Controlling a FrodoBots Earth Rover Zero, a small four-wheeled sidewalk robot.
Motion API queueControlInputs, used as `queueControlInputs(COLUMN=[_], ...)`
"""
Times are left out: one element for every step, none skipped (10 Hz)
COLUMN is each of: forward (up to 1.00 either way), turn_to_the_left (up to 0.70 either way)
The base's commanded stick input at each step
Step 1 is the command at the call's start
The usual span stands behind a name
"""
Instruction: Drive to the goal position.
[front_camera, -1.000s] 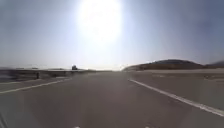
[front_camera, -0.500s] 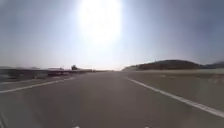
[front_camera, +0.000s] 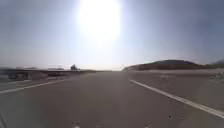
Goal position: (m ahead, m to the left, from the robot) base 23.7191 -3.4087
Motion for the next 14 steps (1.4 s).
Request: queueControlInputs(forward=[1.0,1.0,1.0,1.0,1.0,1.0,1.0,1.0,1.0,1.0,1.0,1.0,1.0,1.0], turn_to_the_left=[0.0,0.0,0.0,0.0,0.0,0.0,0.0,0.0,0.0,0.0,0.0,0.0,0.0,0.0])
